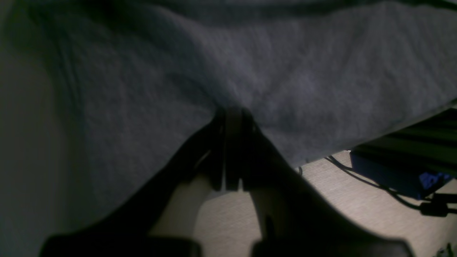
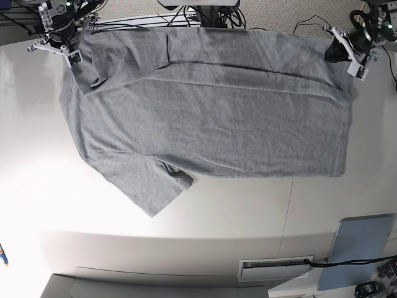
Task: Fold the T-shirt properly
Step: 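Release the fold and regrasp the folded edge with both grippers, then move both grippers to the hem corners and grasp them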
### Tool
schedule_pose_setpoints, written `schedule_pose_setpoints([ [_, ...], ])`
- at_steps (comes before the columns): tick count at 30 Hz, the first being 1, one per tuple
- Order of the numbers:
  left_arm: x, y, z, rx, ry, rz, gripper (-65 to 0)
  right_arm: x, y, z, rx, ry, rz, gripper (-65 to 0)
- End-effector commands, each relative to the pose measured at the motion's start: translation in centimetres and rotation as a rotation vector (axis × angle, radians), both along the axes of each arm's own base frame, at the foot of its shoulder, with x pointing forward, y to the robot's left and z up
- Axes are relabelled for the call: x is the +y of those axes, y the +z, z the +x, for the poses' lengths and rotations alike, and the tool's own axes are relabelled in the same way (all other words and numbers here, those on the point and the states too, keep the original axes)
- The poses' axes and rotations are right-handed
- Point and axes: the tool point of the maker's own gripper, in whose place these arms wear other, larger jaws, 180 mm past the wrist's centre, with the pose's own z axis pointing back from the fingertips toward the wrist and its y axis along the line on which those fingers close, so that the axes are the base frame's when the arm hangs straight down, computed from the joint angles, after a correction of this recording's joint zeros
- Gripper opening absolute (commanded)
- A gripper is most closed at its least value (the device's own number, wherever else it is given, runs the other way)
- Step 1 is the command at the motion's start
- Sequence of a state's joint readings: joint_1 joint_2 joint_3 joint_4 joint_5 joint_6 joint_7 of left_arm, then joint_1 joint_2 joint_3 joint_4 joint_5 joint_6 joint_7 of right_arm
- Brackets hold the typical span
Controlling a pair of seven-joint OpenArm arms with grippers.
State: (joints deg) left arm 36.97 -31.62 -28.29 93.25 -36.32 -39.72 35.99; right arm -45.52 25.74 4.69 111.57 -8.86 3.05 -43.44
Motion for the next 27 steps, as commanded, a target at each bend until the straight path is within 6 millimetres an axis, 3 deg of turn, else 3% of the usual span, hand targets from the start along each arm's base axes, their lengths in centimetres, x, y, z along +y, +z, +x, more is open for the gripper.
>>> schedule_pose_setpoints([
  [1,0.3,1.2,0.8,-0.037,-0.016,0.004,-65.0,-0.4,1.2,1.0,-0.044,0.017,-0.031,-65.0],
  [5,0.5,2.4,1.8,-0.076,-0.037,0.026,-65.0,-0.7,3.6,2.9,-0.160,0.008,-0.062,-65.0],
  [9,0.6,4.9,3.3,-0.158,-0.036,0.035,-65.0,-1.1,7.8,5.3,-0.308,0.017,-0.091,-65.0],
  [10,0.9,5.6,4.1,-0.189,-0.015,0.033,-61.3,-1.0,9.0,6.0,-0.346,0.030,-0.096,-65.0],
  [12,1.7,6.8,5.8,-0.255,0.040,0.039,-47.4,-0.7,11.1,7.2,-0.420,0.068,-0.102,-65.0],
  [14,2.4,7.7,7.7,-0.301,0.093,0.052,-36.1,-0.4,12.6,8.2,-0.475,0.086,-0.099,-56.7],
  [16,2.8,8.5,9.6,-0.347,0.125,0.053,-31.9,0.0,13.1,9.0,-0.510,0.078,-0.067,-44.6],
  [18,3.2,9.1,11.6,-0.384,0.151,0.051,-31.9,0.4,13.4,9.9,-0.546,0.062,-0.014,-37.8],
  [23,3.6,9.1,16.8,-0.425,0.184,0.100,-31.9,0.9,14.9,12.3,-0.636,0.024,0.076,-37.5],
  [27,4.3,8.2,20.9,-0.412,0.252,0.086,-31.9,1.2,14.6,13.3,-0.610,-0.012,0.135,-37.6],
])
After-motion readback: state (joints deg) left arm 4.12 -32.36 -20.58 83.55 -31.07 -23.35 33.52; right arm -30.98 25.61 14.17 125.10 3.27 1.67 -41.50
